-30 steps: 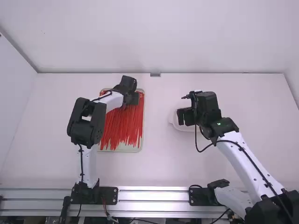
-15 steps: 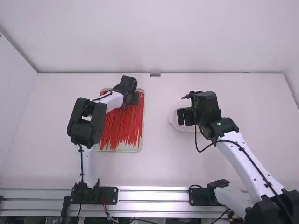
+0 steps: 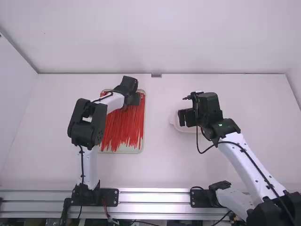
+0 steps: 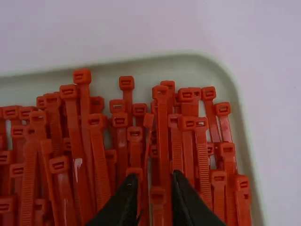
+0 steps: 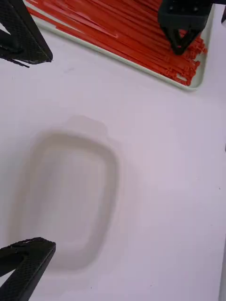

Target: Fasten the cable tie

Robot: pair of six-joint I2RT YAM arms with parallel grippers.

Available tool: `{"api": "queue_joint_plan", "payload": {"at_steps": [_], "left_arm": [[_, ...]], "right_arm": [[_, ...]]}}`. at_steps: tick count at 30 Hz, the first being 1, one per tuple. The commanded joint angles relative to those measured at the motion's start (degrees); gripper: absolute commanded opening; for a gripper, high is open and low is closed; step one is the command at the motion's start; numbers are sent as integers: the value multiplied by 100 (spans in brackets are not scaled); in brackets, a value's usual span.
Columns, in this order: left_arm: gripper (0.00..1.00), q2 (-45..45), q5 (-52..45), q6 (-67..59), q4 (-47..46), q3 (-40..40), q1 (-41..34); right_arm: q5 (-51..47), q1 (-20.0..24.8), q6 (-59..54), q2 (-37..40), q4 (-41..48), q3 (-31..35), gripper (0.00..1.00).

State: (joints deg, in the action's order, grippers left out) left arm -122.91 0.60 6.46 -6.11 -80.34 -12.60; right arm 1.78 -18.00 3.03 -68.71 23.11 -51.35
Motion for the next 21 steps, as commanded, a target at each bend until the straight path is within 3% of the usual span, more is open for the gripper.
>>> {"api": "queue_joint_plan", "payload": {"at_steps": [1, 21], "left_arm": [[20, -90, 39, -46, -4, 26, -52], [21, -269, 35, -26, 59, 26, -55]], "right_arm": [[-7, -4, -2, 90, 11, 35, 99], [-7, -4, -4, 90, 7, 35, 98]]}}
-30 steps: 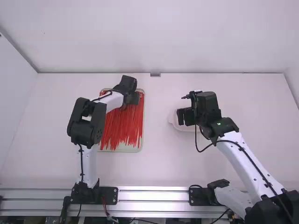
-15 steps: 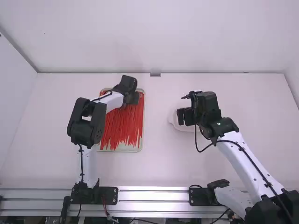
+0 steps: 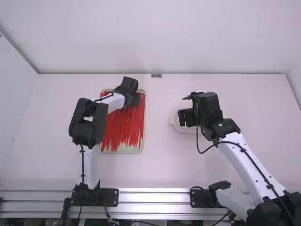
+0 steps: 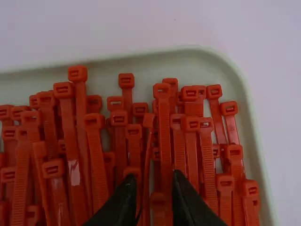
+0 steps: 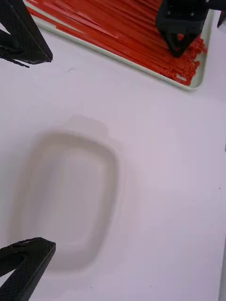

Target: Fasten the cable tie

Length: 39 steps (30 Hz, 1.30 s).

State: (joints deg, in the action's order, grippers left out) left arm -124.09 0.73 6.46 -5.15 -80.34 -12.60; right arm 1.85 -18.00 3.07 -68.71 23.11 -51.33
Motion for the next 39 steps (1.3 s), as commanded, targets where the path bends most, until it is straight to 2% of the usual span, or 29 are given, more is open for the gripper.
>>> {"api": "queue_joint_plan", "payload": {"at_steps": [1, 8, 19, 24, 30, 34, 39], "left_arm": [[21, -162, 20, -24, -35, 26, -55], [18, -240, 15, 17, -44, 26, -52], [5, -238, 42, 168, 39, 26, -52], [2, -219, 127, 227, 122, 26, -50], [2, -114, 330, 361, 94, 4, -50], [13, -72, 323, 361, -50, -76, -52], [17, -72, 323, 363, -719, -374, -52]], "right_arm": [[-13, -7, -9, 90, 7, 31, 98], [-15, -7, -9, 90, 9, 33, 98], [-13, -4, -9, 90, 2, 31, 98], [-15, -7, -11, 90, -15, 31, 98], [-13, -4, -11, 90, -22, 31, 98], [-13, -4, -9, 90, -20, 31, 99], [-13, -4, -9, 90, -17, 31, 98]]}}
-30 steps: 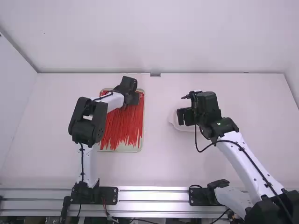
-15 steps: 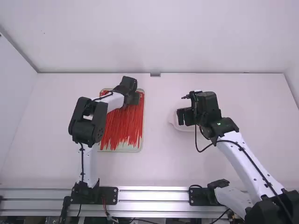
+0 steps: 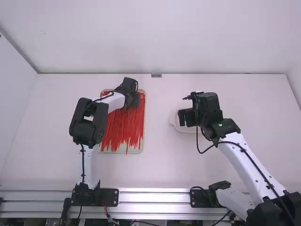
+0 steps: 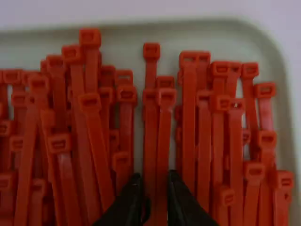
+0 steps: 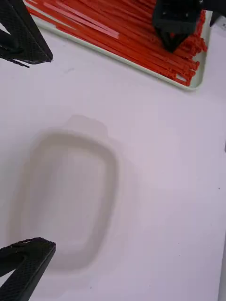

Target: Fasten the cable tie

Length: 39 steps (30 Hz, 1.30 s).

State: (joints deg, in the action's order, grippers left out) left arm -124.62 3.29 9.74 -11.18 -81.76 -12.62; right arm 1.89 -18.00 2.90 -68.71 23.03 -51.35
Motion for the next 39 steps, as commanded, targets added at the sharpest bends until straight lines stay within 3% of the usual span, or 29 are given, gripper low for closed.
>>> {"api": "queue_joint_plan", "payload": {"at_steps": [1, 10, 33, 39], "left_arm": [[17, -20, 68, 35, -212, -282, -50], [18, -20, 66, 35, -758, -675, -57], [21, -20, -323, 160, -1517, -678, -87], [17, -20, -433, 142, -1611, -678, -87]], "right_arm": [[-20, -4, 7, 90, -9, 33, 98], [-17, -4, 9, 90, 24, 33, 98], [109, -4, 7, 90, 17, 33, 98], [109, -4, 7, 90, 20, 33, 98]]}}
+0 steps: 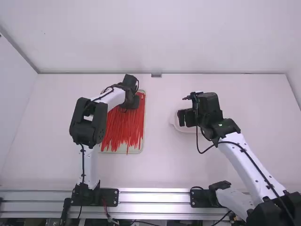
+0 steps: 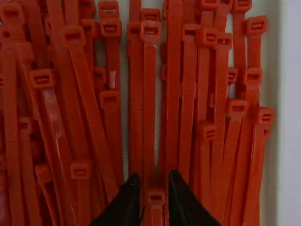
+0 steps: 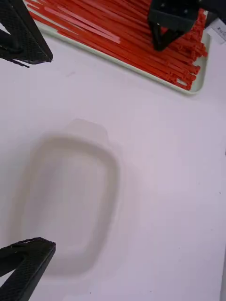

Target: Fasten the cable tie

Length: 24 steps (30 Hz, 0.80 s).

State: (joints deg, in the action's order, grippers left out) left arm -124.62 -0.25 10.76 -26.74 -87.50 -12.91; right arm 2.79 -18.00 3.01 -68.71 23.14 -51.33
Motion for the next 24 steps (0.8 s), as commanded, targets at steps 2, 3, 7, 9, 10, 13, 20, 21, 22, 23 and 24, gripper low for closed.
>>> {"api": "queue_joint_plan", "payload": {"at_steps": [2, 3, 7, 9, 10, 13, 20, 21, 22, 23, 24], "left_arm": [[17, -20, -76, 39, -114, -103, -59], [17, -20, -76, 37, -122, -103, -59], [16, -20, -52, 39, -203, -103, -59], [16, -20, -35, 33, -186, -103, -61], [16, -20, -33, 37, -175, -103, -61], [14, -20, -35, 37, -116, -94, -61], [13, -22, -35, 42, 212, 94, -61], [13, -22, -33, 44, 256, 129, -59], [13, -22, -33, 50, 284, 157, -59], [13, -22, -33, 61, 291, 173, -59], [13, -22, -35, 59, 280, 177, -59]], "right_arm": [[22, -4, -4, 90, 9, 31, 98], [22, -4, -2, 90, 9, 31, 98], [24, -7, -4, 90, 7, 31, 99], [22, -4, -4, 90, 7, 31, 98], [22, -4, -2, 90, 9, 31, 98], [31, -4, -2, 90, 13, 31, 98], [44, -7, -4, 90, 28, 31, 98], [44, -4, -2, 90, 26, 31, 98], [44, -4, -4, 90, 26, 31, 98], [44, -4, -4, 90, 26, 31, 98], [42, -4, -4, 90, 26, 31, 98]]}}
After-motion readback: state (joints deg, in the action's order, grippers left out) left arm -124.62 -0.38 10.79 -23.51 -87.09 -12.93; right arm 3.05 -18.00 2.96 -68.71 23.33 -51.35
